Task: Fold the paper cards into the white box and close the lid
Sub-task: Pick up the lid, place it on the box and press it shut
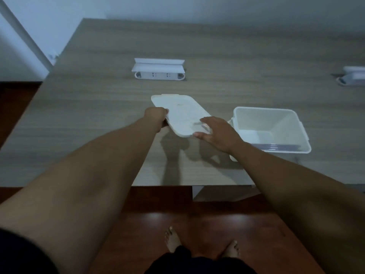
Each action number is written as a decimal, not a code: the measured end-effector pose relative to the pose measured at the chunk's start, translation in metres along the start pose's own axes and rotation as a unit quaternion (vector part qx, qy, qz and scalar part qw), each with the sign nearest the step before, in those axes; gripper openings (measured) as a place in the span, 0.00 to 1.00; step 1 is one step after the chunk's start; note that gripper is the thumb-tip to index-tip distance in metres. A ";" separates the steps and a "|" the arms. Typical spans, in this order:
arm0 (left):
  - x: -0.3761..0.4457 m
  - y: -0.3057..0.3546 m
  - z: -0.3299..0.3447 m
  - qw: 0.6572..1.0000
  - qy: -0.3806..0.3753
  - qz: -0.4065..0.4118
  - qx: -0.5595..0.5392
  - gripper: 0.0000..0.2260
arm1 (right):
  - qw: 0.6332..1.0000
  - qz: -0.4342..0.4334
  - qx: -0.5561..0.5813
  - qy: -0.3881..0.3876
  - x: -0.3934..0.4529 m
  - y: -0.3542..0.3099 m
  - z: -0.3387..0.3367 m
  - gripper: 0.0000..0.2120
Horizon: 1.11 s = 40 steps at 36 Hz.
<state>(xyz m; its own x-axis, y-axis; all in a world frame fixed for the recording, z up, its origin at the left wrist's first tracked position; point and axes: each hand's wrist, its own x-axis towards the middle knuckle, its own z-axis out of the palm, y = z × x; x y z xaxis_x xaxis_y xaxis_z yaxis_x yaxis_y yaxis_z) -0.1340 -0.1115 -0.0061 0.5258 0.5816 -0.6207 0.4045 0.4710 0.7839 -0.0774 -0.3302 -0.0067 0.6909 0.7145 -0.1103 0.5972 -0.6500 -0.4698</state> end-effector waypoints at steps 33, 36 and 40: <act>-0.057 0.019 0.158 0.914 -0.073 0.205 0.343 0.27 | 0.839 0.240 0.464 0.153 -0.043 0.176 -0.187 0.12; -0.060 0.006 0.178 0.928 -0.088 0.191 0.308 0.22 | 0.823 0.278 0.474 0.143 -0.048 0.201 -0.183 0.13; -0.064 -0.017 0.200 0.928 -0.089 0.181 0.313 0.21 | 0.819 0.307 0.462 0.148 -0.051 0.232 -0.174 0.14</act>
<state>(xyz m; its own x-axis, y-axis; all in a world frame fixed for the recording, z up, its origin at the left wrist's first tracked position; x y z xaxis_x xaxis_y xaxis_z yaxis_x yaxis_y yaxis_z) -0.0249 -0.2893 0.0228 0.8047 0.4816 -0.3473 0.5038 -0.2442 0.8286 0.0971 -0.5629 0.0424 0.8954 0.1428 -0.4217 -0.3690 -0.2922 -0.8823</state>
